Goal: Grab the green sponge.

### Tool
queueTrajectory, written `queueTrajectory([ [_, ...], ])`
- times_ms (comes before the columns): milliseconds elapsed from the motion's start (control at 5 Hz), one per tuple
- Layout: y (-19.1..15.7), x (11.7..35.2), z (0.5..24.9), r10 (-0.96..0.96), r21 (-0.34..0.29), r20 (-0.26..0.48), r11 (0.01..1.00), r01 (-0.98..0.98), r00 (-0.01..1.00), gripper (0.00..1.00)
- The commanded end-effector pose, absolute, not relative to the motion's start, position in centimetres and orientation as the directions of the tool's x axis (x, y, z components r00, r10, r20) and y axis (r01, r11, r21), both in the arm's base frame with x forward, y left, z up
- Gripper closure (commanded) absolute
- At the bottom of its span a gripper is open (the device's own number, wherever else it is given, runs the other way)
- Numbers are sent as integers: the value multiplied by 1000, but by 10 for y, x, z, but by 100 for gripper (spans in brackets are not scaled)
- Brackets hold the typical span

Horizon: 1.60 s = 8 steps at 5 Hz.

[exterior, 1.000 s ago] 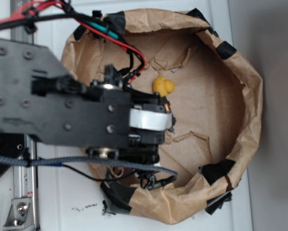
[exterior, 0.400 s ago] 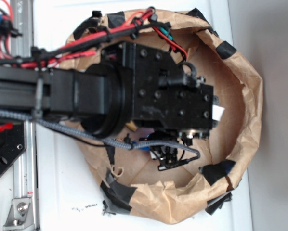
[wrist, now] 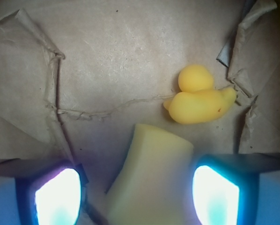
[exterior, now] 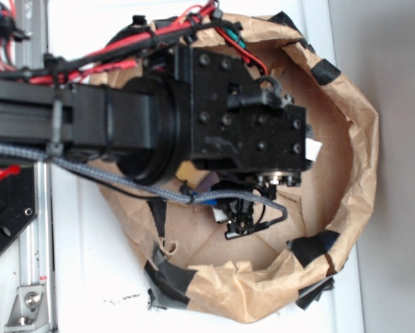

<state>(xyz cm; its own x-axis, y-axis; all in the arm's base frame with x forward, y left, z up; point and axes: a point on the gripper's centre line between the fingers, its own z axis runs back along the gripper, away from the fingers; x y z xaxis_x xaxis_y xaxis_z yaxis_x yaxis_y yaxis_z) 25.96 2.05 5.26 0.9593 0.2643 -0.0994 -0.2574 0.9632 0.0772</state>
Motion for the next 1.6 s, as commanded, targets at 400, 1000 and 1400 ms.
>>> queueTrajectory([
  [400,36,251,24,291,72,-54,955,-287,955,100],
  [1000,14,297,150,21,102,304,993,-55,952,100],
  [1400,13,302,186,-23,110,301,994,-10,953,100],
])
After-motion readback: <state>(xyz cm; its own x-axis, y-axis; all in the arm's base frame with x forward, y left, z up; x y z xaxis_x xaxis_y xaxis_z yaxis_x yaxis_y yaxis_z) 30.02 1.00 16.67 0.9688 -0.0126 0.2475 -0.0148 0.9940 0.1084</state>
